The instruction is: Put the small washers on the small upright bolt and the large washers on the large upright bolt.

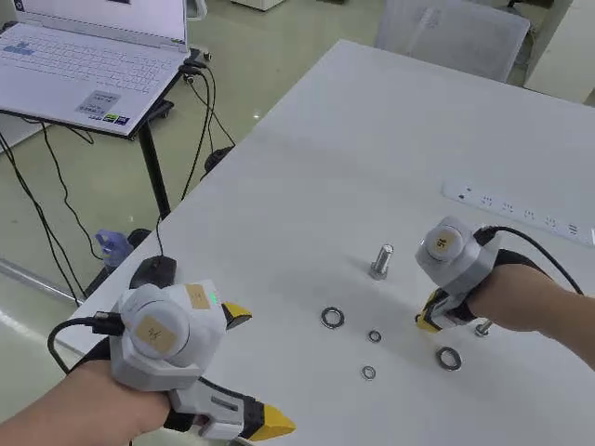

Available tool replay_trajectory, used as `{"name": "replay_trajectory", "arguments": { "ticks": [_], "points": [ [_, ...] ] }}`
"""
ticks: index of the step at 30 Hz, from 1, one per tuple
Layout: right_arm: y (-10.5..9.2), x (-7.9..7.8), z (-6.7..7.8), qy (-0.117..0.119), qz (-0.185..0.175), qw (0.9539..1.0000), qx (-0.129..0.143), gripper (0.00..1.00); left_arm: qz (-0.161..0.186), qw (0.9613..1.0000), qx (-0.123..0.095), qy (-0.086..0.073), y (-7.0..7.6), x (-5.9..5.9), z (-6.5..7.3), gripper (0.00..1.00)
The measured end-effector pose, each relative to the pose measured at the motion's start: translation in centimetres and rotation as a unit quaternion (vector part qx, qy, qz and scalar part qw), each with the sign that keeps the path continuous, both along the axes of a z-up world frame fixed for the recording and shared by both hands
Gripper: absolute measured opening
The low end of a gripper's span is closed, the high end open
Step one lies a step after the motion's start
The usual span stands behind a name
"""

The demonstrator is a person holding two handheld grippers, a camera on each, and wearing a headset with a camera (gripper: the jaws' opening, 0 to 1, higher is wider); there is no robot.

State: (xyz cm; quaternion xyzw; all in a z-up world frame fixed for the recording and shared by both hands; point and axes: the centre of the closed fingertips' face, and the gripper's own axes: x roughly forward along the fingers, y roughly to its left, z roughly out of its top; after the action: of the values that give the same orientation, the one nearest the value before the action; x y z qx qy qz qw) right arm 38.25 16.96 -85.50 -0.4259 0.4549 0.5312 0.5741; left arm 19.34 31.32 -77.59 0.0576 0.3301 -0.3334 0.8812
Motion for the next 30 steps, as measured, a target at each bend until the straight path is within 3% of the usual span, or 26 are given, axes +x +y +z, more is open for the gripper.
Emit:
{"name": "replay_trajectory", "arguments": {
  "ticks": [12,30],
  "points": [
    [-3.4,-0.6,3.8,-0.006,-0.036,0.9992,0.016,0.12,-0.008,0.9999,0.011,-0.008,0.4,0.2,0.2,0.86],
    [-9.0,-0.2,5.4,-0.019,-0.065,0.9977,-0.005,0.13,-0.018,0.9995,0.023,-0.009,0.2,0.9,0.2,0.82]
  ]
}}
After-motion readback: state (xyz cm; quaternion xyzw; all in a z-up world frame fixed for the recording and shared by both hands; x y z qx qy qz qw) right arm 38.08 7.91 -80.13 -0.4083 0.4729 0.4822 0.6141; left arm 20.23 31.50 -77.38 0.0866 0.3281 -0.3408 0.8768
